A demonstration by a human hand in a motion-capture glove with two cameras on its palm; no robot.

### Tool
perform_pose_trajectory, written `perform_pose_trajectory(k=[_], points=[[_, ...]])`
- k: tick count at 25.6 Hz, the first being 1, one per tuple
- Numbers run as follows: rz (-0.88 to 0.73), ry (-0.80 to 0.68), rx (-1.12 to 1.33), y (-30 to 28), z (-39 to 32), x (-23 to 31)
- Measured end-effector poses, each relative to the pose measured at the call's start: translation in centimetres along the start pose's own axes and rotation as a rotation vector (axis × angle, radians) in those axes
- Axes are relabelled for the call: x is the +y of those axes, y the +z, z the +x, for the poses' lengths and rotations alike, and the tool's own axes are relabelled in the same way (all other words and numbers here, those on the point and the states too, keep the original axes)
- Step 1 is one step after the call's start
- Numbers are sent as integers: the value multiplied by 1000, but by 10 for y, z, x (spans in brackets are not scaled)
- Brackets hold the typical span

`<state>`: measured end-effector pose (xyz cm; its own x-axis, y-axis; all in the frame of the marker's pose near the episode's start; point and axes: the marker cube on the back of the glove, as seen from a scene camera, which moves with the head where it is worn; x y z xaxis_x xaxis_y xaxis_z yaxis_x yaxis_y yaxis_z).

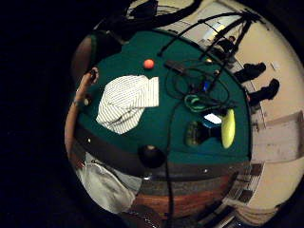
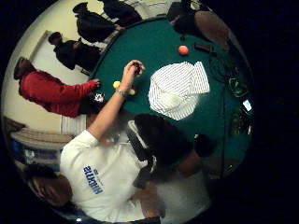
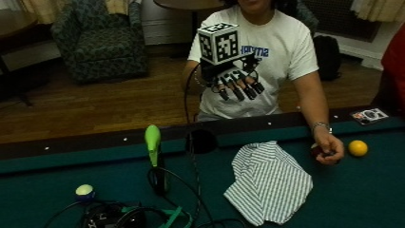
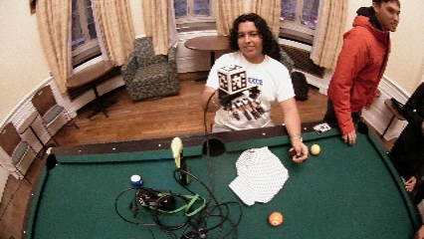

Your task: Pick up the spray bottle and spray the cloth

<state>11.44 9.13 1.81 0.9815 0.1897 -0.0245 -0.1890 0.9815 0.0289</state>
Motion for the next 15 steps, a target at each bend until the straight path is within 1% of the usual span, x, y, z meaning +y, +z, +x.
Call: perform_pose_trajectory(k=[11,15], points=[[75,115,-55,-10,62,40],[87,182,-94,-15,92,62]])
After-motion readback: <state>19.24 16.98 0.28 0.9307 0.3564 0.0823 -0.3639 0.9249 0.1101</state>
